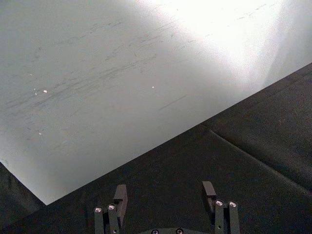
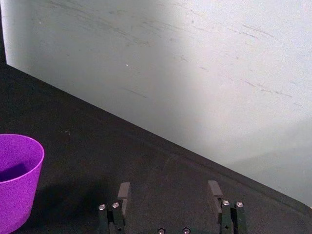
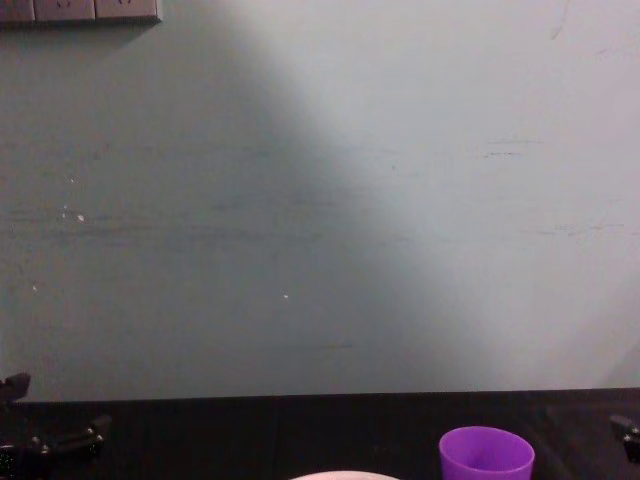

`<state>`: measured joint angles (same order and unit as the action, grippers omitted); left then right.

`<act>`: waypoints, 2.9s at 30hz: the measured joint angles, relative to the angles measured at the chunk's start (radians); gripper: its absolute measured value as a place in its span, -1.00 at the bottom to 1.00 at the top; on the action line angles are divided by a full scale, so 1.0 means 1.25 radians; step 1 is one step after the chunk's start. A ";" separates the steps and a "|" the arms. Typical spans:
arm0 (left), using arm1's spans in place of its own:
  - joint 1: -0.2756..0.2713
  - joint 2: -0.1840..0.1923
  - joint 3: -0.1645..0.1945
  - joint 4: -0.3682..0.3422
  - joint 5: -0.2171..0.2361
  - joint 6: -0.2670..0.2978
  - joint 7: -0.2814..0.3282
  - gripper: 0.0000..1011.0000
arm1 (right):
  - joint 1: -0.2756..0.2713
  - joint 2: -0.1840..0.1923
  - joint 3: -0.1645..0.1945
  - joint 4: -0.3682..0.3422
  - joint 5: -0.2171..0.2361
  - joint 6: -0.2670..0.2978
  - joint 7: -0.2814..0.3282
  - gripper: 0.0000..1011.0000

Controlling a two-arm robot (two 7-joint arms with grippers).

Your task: Pick up the cup and pour the mung beans from the cup into the bowl.

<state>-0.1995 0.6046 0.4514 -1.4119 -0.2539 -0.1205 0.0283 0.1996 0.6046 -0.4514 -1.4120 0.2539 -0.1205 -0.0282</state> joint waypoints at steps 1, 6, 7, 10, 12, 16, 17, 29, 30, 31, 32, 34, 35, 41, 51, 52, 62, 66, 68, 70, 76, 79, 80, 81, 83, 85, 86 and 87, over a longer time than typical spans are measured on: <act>0.000 0.000 0.000 0.000 0.000 0.000 0.000 0.98 | 0.000 0.000 0.000 0.000 0.000 0.000 0.000 0.98; 0.000 0.000 0.000 0.000 0.000 0.000 0.000 0.98 | 0.000 0.000 0.000 0.000 0.000 0.000 0.000 0.98; 0.000 0.000 0.000 0.000 0.000 0.000 0.000 0.98 | 0.000 0.000 0.000 0.000 0.000 0.000 0.000 0.98; 0.000 0.000 0.000 0.000 0.000 0.000 0.000 0.98 | 0.000 0.000 0.000 0.000 0.000 0.000 0.000 0.98; 0.000 0.000 0.000 0.000 0.000 0.000 0.000 0.98 | 0.000 0.000 0.000 0.000 0.000 0.000 0.000 0.98; 0.000 0.000 0.000 0.000 0.000 0.000 0.000 0.98 | 0.000 0.000 0.000 0.000 0.000 0.000 0.000 0.98; 0.000 0.000 0.000 0.000 0.000 0.000 0.000 0.98 | 0.000 0.000 0.000 0.000 0.000 0.000 0.000 0.98; 0.000 0.000 0.000 0.000 0.000 0.000 0.000 0.98 | 0.000 0.000 0.000 0.000 0.000 0.000 0.000 0.98; 0.000 0.000 0.000 0.000 0.000 0.000 0.000 0.98 | 0.000 0.000 0.000 0.000 0.000 0.000 0.000 0.98; 0.000 0.000 0.000 0.000 0.000 0.000 0.000 0.98 | 0.000 0.000 0.000 0.000 0.000 0.000 0.000 0.98; 0.000 0.000 0.000 0.000 0.000 0.000 0.000 0.98 | 0.000 0.000 0.000 0.000 0.000 0.000 0.000 0.98; 0.000 0.000 0.000 0.000 0.000 0.000 0.000 0.98 | 0.000 0.000 0.000 0.000 0.000 0.000 0.000 0.98; 0.000 0.000 0.000 0.000 0.000 0.000 0.000 0.98 | 0.000 0.000 0.000 0.000 0.000 0.000 0.000 0.98; 0.000 0.000 0.000 0.000 0.000 0.000 0.000 0.98 | 0.000 0.000 0.000 0.000 0.000 0.000 0.000 0.98; 0.000 0.000 0.000 0.000 0.000 0.000 0.000 0.98 | 0.000 0.000 0.000 0.000 0.000 0.000 0.000 0.98; 0.000 0.000 0.000 0.000 0.000 0.000 0.000 0.98 | 0.000 0.000 0.000 0.000 0.000 0.000 0.000 0.98; 0.000 0.000 0.000 0.000 0.000 0.000 0.000 0.98 | 0.000 0.000 0.000 0.000 0.000 0.000 0.000 0.98; 0.000 0.000 0.000 0.000 0.000 0.000 0.000 0.98 | 0.000 0.000 0.000 0.000 0.000 0.000 0.000 0.98; 0.000 0.000 0.000 0.000 0.000 0.000 0.000 0.98 | 0.000 0.000 0.000 0.000 0.000 0.000 0.000 0.98; 0.000 0.000 0.000 0.000 0.000 0.000 0.000 0.98 | 0.000 0.000 0.000 0.000 0.000 0.000 0.000 0.98; 0.000 0.000 0.000 0.000 0.000 0.000 0.000 0.98 | 0.000 0.000 0.000 0.000 0.000 0.000 0.000 0.98; 0.000 0.000 0.000 0.000 0.000 0.000 0.000 0.98 | 0.000 0.000 0.000 0.000 0.000 0.000 0.000 0.98; 0.000 0.000 0.000 0.000 0.000 0.000 0.000 0.98 | 0.000 0.000 0.000 0.000 0.000 0.000 0.000 0.98; 0.000 0.000 0.000 0.000 0.000 0.000 0.000 0.98 | -0.001 0.000 0.001 0.000 -0.001 0.000 0.000 0.98; 0.000 0.000 0.000 0.000 0.000 0.000 0.000 0.98 | -0.004 -0.001 0.003 -0.002 -0.004 0.001 0.001 0.98; 0.000 0.000 0.000 0.000 0.000 0.000 0.000 0.98 | -0.012 0.000 0.007 -0.009 -0.008 0.004 0.003 0.98; 0.000 0.000 0.000 0.000 0.000 0.000 0.000 0.98 | -0.015 0.001 0.008 -0.012 -0.008 0.005 0.006 0.98; 0.000 0.000 0.000 0.000 0.000 0.000 0.000 0.98 | -0.018 0.002 0.009 -0.016 -0.008 0.006 0.007 0.98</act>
<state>-0.1995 0.6047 0.4514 -1.4120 -0.2539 -0.1205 0.0283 0.1767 0.6071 -0.4396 -1.4315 0.2434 -0.1126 -0.0191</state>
